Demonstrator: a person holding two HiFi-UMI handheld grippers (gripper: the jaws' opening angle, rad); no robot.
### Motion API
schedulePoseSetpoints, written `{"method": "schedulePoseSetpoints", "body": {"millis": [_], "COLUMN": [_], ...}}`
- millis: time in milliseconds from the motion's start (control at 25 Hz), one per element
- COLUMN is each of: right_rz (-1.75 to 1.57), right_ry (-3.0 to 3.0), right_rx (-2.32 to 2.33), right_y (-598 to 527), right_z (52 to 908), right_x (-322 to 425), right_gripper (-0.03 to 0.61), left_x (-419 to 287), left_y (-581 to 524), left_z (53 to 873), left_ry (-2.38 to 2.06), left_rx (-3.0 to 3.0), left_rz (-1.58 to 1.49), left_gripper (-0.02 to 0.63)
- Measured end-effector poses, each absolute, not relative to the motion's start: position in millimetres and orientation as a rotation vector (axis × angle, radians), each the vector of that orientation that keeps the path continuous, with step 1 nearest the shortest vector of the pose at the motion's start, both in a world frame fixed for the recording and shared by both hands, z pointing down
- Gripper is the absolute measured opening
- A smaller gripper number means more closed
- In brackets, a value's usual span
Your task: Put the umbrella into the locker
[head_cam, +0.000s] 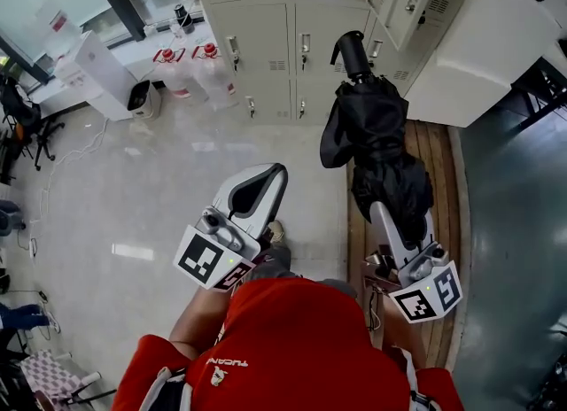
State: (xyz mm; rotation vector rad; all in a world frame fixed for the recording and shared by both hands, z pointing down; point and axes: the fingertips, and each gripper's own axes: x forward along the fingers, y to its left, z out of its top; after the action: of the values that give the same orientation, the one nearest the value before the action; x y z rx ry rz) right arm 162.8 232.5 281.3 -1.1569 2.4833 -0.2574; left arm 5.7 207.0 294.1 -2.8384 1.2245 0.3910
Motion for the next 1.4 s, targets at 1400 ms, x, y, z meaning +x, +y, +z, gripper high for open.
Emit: {"method": "schedulePoseSetpoints", "body": {"millis": [1400], "right_rz": [-0.258], "right_ry": [2.363], "right_rx": [-1.445], "right_y": [-123.5], "right_z": [286.5], "right_x": [104.3], "right_gripper": [0.213], "left_x": [-84.7], "left_y": [-108.8], "left_z": [291.2], "left_ry": [1.137], "left_rx": [-2.894], "left_rz": [0.344], "left_gripper": [0.005]}}
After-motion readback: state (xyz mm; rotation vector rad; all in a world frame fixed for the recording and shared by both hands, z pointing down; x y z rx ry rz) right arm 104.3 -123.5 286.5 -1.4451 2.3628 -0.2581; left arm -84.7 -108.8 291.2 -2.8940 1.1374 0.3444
